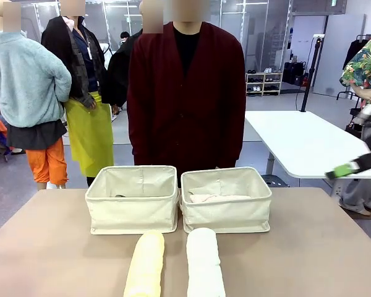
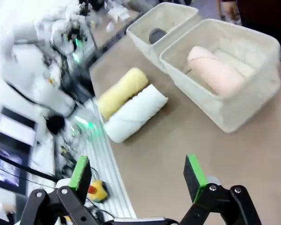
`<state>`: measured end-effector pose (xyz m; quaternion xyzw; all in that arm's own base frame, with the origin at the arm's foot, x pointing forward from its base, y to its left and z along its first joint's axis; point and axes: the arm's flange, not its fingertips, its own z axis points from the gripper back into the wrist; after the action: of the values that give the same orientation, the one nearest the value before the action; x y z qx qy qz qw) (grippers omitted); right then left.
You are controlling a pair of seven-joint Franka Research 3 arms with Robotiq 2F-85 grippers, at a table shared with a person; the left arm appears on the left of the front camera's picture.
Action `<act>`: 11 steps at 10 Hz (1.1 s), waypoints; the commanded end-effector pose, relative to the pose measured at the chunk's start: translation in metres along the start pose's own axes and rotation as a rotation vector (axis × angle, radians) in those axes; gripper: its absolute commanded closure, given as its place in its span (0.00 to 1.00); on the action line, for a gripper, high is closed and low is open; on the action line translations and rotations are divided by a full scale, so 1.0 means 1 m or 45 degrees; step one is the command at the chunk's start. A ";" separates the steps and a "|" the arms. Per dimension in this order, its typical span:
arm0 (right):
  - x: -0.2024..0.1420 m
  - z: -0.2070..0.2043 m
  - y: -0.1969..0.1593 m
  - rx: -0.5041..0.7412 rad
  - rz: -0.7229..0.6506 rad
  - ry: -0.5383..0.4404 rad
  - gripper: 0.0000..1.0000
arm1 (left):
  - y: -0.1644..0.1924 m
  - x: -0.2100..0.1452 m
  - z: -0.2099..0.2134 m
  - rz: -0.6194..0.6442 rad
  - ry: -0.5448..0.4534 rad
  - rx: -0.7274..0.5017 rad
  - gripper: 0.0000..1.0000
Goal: Divide the towels into two baskets.
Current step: Pick up one hotel-folded towel from the bottom of the table and place it in the Fabric basket indicated by the person.
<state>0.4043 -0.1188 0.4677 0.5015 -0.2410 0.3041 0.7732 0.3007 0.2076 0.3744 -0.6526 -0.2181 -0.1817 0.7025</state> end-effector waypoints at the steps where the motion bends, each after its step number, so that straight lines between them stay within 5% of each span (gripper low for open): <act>1: -0.024 0.025 -0.027 0.114 -0.230 -0.145 0.00 | -0.005 -0.001 0.004 0.004 0.014 0.009 0.00; 3: -0.075 0.050 -0.048 0.255 -0.379 -0.221 0.00 | -0.005 -0.001 0.004 0.004 0.014 0.009 0.00; 6: -0.130 0.073 -0.067 0.217 -0.655 -0.332 0.00 | -0.005 -0.001 0.004 0.004 0.014 0.009 0.00; 11: -0.138 0.062 -0.070 0.224 -0.568 -0.266 0.00 | -0.005 -0.001 0.004 0.004 0.014 0.009 0.00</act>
<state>0.3546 -0.2304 0.3490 0.6388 -0.1698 0.0833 0.7458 0.3006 0.2078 0.3744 -0.6526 -0.2182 -0.1815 0.7026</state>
